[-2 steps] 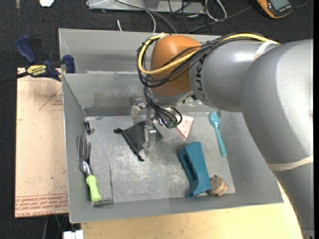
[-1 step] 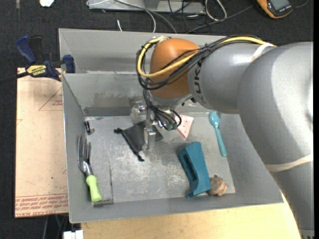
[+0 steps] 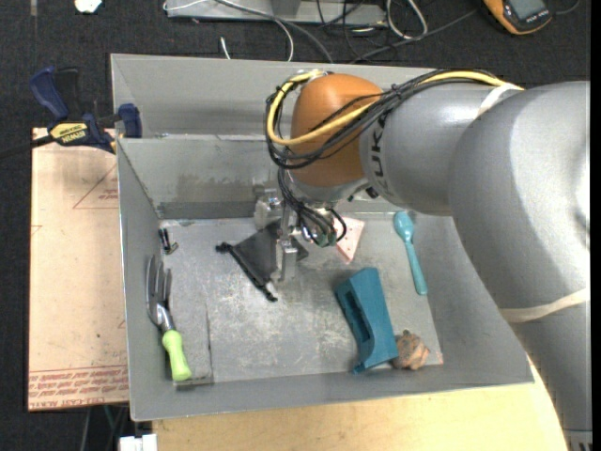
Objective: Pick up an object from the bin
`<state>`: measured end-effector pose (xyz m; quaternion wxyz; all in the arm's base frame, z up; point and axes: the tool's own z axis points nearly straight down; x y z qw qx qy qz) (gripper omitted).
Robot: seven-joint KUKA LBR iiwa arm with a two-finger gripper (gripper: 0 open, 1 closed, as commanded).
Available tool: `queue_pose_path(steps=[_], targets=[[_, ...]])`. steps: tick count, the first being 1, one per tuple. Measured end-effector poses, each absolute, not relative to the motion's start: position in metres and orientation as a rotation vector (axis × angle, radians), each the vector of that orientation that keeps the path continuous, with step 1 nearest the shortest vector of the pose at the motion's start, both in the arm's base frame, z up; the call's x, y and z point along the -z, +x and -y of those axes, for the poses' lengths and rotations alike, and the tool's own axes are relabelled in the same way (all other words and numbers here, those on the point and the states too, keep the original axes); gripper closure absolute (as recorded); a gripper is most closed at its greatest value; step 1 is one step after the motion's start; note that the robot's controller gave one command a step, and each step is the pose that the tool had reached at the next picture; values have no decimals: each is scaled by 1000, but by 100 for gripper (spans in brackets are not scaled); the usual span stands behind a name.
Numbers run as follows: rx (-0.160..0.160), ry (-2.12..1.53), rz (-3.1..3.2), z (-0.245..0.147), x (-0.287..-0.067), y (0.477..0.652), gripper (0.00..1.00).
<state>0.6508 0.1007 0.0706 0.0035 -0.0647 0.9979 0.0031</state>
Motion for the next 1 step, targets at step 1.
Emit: queue_pose_path(steps=[1], targets=[[-10, -269, -3125, -110, -75, 650, 100]])
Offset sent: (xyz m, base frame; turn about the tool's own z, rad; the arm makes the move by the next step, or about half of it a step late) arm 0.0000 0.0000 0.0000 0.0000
